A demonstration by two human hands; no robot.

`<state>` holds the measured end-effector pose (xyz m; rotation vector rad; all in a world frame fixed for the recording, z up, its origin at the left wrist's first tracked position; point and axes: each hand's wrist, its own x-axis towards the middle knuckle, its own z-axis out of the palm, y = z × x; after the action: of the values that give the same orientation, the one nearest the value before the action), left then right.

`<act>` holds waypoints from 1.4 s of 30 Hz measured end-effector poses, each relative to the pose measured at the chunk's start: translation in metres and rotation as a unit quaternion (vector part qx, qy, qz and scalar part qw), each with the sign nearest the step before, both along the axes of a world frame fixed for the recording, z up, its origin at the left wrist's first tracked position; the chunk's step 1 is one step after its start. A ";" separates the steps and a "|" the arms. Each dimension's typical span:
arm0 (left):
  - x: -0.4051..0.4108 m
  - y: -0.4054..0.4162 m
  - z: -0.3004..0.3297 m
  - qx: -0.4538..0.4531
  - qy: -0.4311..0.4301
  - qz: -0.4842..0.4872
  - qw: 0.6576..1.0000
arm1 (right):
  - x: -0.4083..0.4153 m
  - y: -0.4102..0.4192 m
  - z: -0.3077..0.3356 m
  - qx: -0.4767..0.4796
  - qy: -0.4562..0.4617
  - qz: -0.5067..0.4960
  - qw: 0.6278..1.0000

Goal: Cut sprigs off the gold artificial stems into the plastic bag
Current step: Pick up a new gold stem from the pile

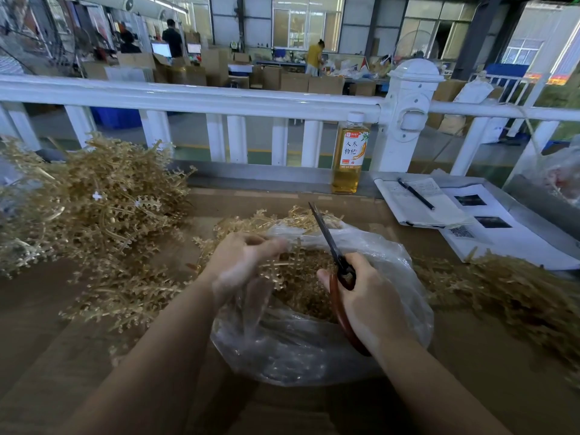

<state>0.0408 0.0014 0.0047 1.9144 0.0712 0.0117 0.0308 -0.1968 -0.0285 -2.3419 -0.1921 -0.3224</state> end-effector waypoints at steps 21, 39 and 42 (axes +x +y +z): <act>0.017 -0.020 -0.003 -0.526 0.004 0.035 0.849 | 0.009 0.003 0.025 0.229 0.055 0.037 0.971; 0.027 -0.037 0.013 -0.765 0.039 0.053 0.641 | 0.034 0.017 0.040 0.342 0.147 -0.004 0.928; 0.021 -0.037 0.010 -0.785 0.057 0.052 0.614 | 0.035 0.017 0.043 0.375 0.161 -0.003 0.913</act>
<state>0.0617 -0.0361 0.0145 0.0978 0.1961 -0.0748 0.0654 -0.1794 0.0142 -1.5941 0.0928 0.0067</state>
